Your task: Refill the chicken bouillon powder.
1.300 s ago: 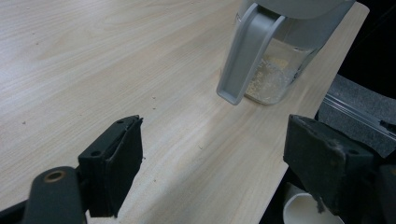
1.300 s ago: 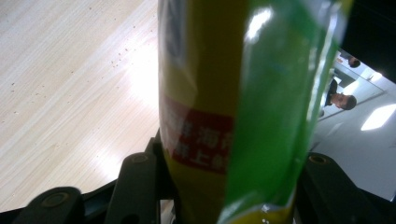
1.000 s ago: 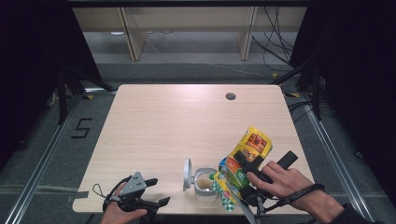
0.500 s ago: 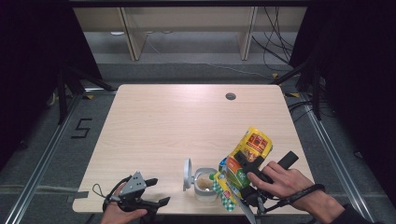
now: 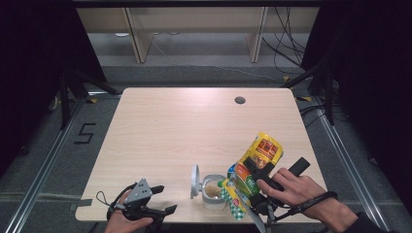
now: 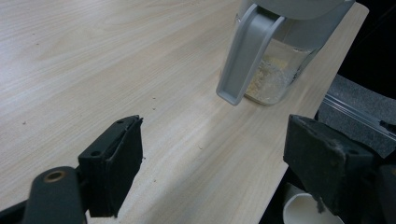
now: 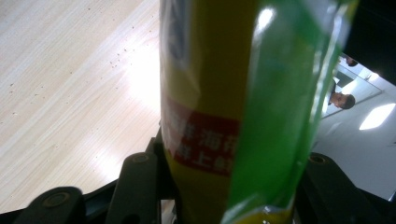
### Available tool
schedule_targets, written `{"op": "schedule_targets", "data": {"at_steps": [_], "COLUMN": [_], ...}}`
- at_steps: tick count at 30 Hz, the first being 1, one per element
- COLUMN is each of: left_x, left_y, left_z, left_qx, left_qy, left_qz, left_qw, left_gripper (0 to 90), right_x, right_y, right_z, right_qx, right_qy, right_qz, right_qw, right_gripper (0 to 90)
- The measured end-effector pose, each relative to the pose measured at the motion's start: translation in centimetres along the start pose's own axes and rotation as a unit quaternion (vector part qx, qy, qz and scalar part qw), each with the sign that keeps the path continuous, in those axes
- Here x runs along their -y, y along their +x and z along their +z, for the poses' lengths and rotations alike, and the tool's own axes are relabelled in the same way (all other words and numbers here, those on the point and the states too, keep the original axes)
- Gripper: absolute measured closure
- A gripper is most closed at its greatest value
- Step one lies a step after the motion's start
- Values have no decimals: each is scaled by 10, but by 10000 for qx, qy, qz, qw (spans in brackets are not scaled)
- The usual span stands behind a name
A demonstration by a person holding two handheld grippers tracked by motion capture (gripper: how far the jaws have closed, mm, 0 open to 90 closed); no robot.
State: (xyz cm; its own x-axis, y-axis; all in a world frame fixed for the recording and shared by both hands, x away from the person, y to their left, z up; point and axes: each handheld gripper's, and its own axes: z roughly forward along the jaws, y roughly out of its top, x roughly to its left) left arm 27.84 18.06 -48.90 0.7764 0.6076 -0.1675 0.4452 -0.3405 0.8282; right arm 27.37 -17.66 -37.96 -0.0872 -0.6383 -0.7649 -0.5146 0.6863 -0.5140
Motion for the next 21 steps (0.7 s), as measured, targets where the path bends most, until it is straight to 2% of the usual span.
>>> {"op": "schedule_targets", "data": {"at_steps": [5,11,21], "left_x": [0,0,0], "left_y": [0,0,0], "left_z": [0,0,0], "left_qx": [3,4,-4], "left_qy": [5,5,8], "left_qz": [15,19,20], "left_qw": [10000,10000,10000], "left_gripper": [191,191,191], "right_x": [0,1,1], "right_y": [0,1,0], "right_z": [0,0,0], "right_qx": [-10,1,-7], "right_qy": [-3,2,9], "right_qz": [-25,76,23], "right_qw": [10000,10000,10000], "right_gripper": [584,584,584]}}
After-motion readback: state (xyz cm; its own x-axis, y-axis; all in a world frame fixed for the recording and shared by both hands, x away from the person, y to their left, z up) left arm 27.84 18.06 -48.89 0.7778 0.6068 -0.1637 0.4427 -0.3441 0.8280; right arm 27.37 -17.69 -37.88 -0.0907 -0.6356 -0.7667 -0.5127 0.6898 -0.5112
